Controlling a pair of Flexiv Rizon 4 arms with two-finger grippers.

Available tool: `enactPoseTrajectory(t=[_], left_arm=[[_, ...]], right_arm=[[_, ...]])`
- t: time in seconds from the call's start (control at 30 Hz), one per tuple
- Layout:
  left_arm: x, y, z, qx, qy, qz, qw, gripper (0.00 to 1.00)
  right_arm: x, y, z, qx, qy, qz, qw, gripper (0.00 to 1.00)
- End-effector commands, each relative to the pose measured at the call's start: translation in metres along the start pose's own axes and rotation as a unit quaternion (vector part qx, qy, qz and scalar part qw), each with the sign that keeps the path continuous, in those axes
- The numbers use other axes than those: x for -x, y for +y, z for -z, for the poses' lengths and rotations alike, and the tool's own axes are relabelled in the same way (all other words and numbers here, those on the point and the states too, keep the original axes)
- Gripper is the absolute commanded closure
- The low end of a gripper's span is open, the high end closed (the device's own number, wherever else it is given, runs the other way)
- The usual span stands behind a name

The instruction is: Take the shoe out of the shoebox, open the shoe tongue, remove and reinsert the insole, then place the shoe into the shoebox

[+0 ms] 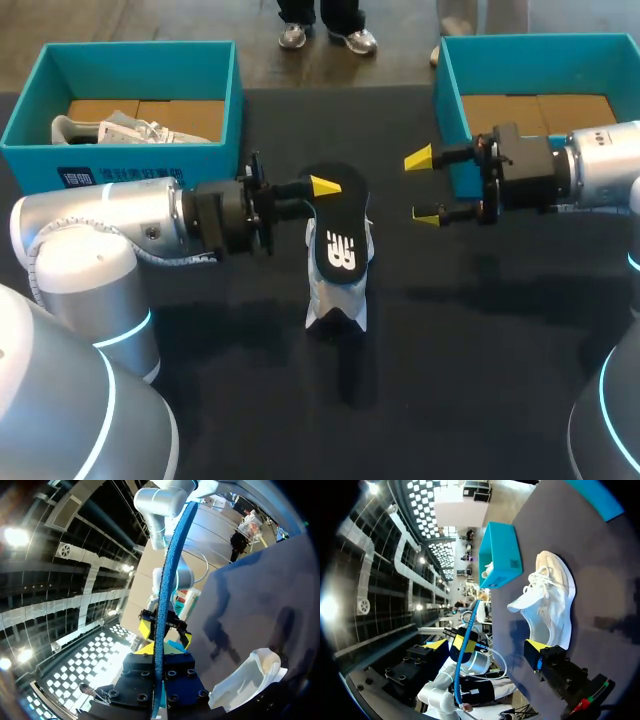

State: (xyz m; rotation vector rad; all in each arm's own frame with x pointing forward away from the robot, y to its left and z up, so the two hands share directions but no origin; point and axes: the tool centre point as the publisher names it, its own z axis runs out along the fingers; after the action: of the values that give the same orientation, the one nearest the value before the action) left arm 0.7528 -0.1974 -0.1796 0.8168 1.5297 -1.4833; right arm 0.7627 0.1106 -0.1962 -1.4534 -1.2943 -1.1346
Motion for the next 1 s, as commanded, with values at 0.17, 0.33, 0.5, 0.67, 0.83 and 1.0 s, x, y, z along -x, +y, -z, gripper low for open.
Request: enactPoseTrajectory(t=[0.17, 0.33, 0.5, 0.67, 0.83, 1.0], left_arm=[[-0.001, -0.001, -0.001, 0.002, -0.001, 0.0, 1.0, 1.0], [-0.001, -0.001, -0.001, 0.002, -0.001, 0.0, 1.0, 1.0], [-0.001, -0.001, -0.001, 0.002, -0.001, 0.0, 1.0, 1.0], [-0.005, 0.0, 0.0, 0.001, 0.002, 0.01, 1.0, 1.0], [-0.01, -0.001, 0.009, -0.003, 0.006, 0.041, 0.999, 1.0], [-0.015, 0.002, 0.02, -0.009, 0.011, 0.086, 0.996, 1.0]], right_arm=[[0.0, -0.001, -0.001, 0.001, -0.002, -0.001, 1.0, 0.0], [0.0, -0.001, -0.001, 0.001, -0.002, -0.001, 1.0, 0.0], [0.0, -0.001, -0.001, 0.001, -0.002, -0.001, 1.0, 0.0], [0.003, -0.001, -0.004, -0.003, -0.001, 0.016, 1.0, 0.0], [0.013, -0.004, -0.009, -0.001, -0.046, 0.059, 0.997, 0.0], [0.026, -0.012, -0.012, 0.009, -0.087, 0.113, 0.99, 0.0]])
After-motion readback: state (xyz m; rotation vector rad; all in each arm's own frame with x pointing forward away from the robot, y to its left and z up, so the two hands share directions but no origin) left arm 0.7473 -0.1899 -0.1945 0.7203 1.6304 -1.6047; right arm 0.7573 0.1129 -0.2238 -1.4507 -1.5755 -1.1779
